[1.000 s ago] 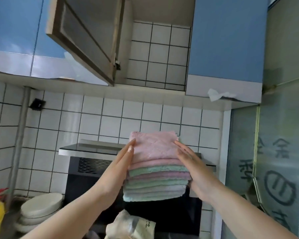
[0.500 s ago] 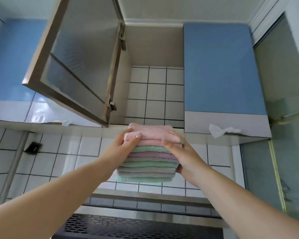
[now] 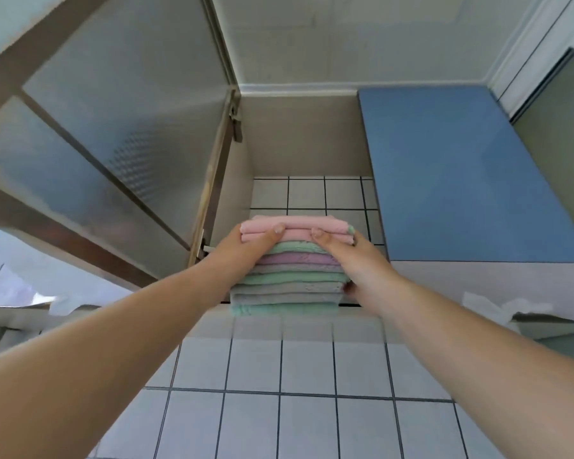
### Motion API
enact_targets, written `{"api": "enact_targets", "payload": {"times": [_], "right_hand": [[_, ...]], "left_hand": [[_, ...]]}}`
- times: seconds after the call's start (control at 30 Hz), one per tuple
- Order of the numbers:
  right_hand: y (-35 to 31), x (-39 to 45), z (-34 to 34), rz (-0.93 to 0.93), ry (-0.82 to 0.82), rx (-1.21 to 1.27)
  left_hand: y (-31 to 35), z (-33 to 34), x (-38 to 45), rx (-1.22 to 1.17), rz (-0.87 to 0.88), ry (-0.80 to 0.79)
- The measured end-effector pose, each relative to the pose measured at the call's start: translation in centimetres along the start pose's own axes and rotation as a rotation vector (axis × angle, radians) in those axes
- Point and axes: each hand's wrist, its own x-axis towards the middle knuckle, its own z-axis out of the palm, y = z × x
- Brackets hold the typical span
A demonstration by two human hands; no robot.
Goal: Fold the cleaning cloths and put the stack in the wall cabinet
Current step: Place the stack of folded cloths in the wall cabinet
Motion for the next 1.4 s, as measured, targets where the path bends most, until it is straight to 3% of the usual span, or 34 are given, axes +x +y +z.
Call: {"api": "enact_targets", "payload": {"times": [0.2, 0.33, 0.6, 0.8, 0.97, 1.07, 1.13, 1.23, 1.3, 1.4], "right_hand": [[2.3, 5.6, 0.6, -0.016, 0.025, 0.015], [4.9, 8.5, 1.6, -0.047, 0.073, 0.007], [9.9, 13.4, 3.6, -0.034, 0.121, -0.052], [12.3, 14.9, 2.4, 0.023, 0.175, -0.100], [13.6, 15.0, 2.3, 0.402, 0.149, -0.185], [13.7, 15.1, 2.4, 0.448, 0.145, -0.224], [13.3, 15.0, 2.3, 0.441, 0.153, -0.236], [12.7, 14.6, 2.1, 0.367, 0.159, -0.463], [12.1, 13.7, 1.6, 0.213, 0.139, -0.739], [11.2, 11.7, 0.1, -0.057, 0.071, -1.052]], "left_hand": [[-2.8, -1.6, 6.2, 0.031, 0.094, -0.037], [-7.0, -2.2, 9.6, 0.026, 0.148, 0.046], [-12.9, -2.6, 13.8, -0.001, 0.081, 0.178], [-14.4, -1.7, 15.3, -0.018, -0.018, 0.139], [-15.8, -1.4, 16.2, 0.144, -0.360, 0.035], [-16.3, -1.5, 16.5, 0.141, -0.428, -0.008], [-16.0, -1.2, 16.3, 0.191, -0.360, 0.040], [-15.9, -0.7, 15.7, 0.427, -0.043, 0.191], [-15.2, -0.7, 14.0, 0.718, 0.244, 0.251], [-14.6, -1.4, 12.4, 1.288, 0.509, 0.087]]}}
